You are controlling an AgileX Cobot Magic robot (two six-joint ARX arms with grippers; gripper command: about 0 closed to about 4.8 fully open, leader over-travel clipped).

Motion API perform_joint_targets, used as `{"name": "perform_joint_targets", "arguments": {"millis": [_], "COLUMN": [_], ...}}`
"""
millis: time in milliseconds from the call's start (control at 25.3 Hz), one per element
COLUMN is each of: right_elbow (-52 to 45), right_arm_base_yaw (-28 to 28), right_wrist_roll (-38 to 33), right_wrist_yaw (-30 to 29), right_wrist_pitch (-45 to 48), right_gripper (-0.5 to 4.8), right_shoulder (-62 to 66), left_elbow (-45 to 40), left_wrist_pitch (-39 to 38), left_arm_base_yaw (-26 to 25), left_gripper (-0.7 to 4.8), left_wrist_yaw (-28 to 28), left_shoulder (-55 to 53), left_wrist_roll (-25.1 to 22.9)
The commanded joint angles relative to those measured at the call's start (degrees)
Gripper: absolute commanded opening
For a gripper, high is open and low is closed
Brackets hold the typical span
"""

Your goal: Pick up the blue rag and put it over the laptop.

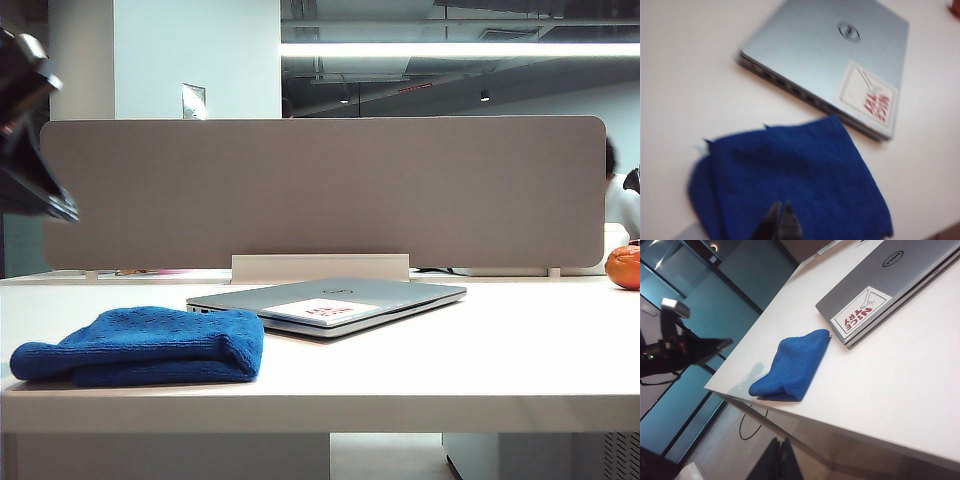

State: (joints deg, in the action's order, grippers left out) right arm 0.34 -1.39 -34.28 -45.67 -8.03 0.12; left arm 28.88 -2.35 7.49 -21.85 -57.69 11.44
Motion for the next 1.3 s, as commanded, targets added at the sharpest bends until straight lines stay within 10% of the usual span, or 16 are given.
{"name": "perform_joint_targets", "arguments": {"millis": [39,237,395,1066,1303], "right_elbow": [-0.2,-0.2,-0.2,-0.2,-0.2], "right_arm_base_yaw": [0.0,0.0,0.0,0.0,0.0], "right_wrist_roll": [0.0,0.0,0.0,0.3,0.2], "right_wrist_yaw": [-0.3,-0.1,0.6,0.8,0.8], "right_wrist_pitch": [0.9,0.9,0.9,0.9,0.9], "right_gripper": [0.00,0.00,0.00,0.00,-0.01], "right_shoulder": [-0.1,-0.1,-0.1,-0.1,-0.1], "left_elbow": [0.3,0.3,0.3,0.3,0.3], "left_wrist_pitch": [1.2,1.1,0.5,-7.0,-7.5], "left_arm_base_yaw": [4.5,8.8,9.6,10.4,10.4], "left_gripper": [-0.06,0.10,1.64,1.93,1.93], "left_wrist_yaw": [0.2,0.1,0.0,0.7,11.5], "left_shoulder": [-2.7,-5.7,-7.3,-7.5,-7.5], "left_wrist_roll": [0.0,0.0,-0.1,-11.1,-10.3]}}
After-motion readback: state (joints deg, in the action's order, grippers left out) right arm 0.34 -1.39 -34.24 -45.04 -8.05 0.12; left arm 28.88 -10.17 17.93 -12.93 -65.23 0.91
